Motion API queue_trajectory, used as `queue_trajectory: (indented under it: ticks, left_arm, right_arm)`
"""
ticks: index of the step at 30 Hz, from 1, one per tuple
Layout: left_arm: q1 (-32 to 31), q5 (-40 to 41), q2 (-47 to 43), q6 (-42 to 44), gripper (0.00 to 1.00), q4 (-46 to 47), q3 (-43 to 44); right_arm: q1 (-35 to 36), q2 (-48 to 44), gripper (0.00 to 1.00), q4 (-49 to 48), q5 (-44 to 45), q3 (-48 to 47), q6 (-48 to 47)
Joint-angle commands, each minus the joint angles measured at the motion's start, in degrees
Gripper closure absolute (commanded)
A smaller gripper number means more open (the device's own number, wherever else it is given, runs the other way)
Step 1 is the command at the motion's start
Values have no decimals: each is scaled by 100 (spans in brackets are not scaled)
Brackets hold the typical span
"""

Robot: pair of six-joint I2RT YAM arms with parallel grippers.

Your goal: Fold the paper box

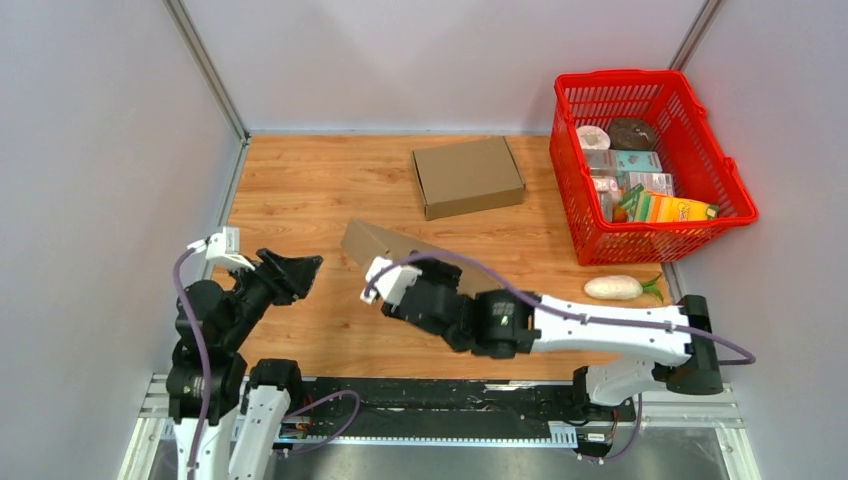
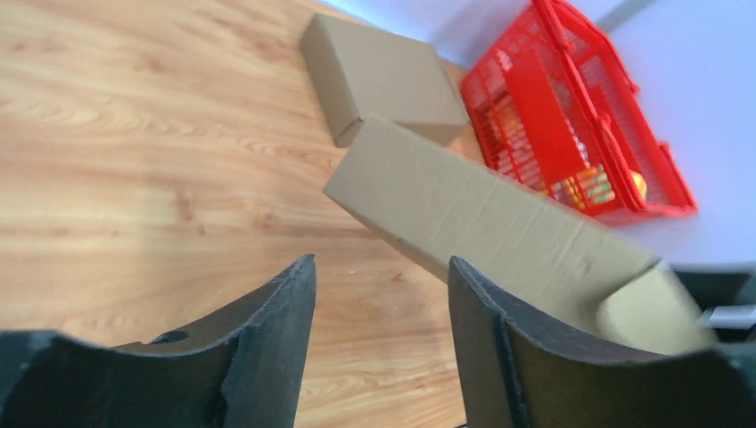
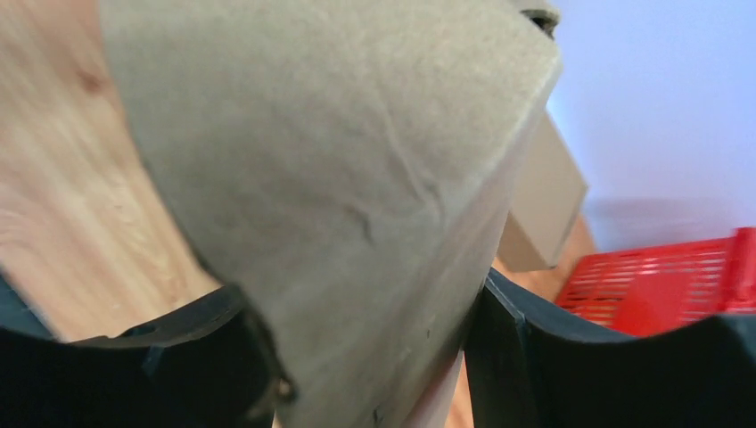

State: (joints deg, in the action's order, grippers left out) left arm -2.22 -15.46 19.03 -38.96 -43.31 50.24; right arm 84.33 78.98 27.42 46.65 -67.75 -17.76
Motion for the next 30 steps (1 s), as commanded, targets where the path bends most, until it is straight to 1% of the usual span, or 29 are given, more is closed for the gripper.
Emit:
queue_trajectory:
  ticks: [1,2,3,4,7,10,13,15,16,18,21,23,24,25,26,27,28,29,30]
  left_arm:
    - [11,-1413,189,523,42,1752,-1099]
    - [-85,-1694,294,208,43,2043,-1278]
    - [-181,-1714,312,170,43,2368,-1393]
    - [-278,-1662,330,204,44,2362,-1455]
    - [-516,-1302,207,669,45,1959,-1350]
    - [-534,-1310,14,889,45,1765,-1385]
    - [-587,-1468,-83,786,46,1913,-1665]
    - [-639,-1573,-110,627,46,2176,-1850]
    - [-718,-1591,-127,452,46,2291,-2034]
    - [-806,-1530,-215,328,46,2484,-2158]
    - [-991,-1389,-233,371,46,2485,-2238]
    - [-1078,-1424,-128,468,45,2503,-2255]
    - [-1114,-1459,-66,512,40,2538,-2247]
    - [-1149,-1538,-5,599,37,2599,-2246]
    - [-1228,-1730,161,626,35,2747,-2238]
    - [-1272,-1802,241,653,30,2836,-2229]
    - [-1333,-1872,338,705,26,2941,-2203]
    - [-1421,-1933,556,732,23,3125,-2185]
    - [-1587,-1908,706,793,22,3162,-2133]
  right_arm:
    - [-872,178,46,3592,-2696,-1702,1538]
    - [-979,475,46,4108,-2914,-1898,1547]
    - [-1050,600,46,4270,-3021,-2039,1504]
    - [-1216,705,47,4463,-3213,-2180,1477]
    - [-1480,1119,52,4807,-3277,-2523,1416]
    - [-1657,1444,51,5053,-3549,-2831,1311]
    - [-1753,1778,49,5089,-3908,-3156,1249]
    - [-1771,2094,48,5150,-3909,-3359,1240]
    - [-1797,2156,46,5072,-3936,-3377,1205]
    - [-1955,2314,45,4975,-4032,-3403,1117]
    - [-2192,2394,41,4642,-4251,-3281,932]
    - [-2377,2359,32,4439,-4384,-3228,836]
    - [-2447,2307,29,4343,-4462,-3193,818]
    - [-2483,2254,20,4142,-4533,-3070,818]
    - [-2518,2158,18,4096,-4577,-3043,800]
    - [-2562,2104,16,4035,-4577,-3008,792]
    - [-2571,2034,9,3921,-4577,-2903,783]
    - [-2571,1877,7,3859,-4577,-2833,765]
    - [-2597,1797,4,3798,-4577,-2762,765]
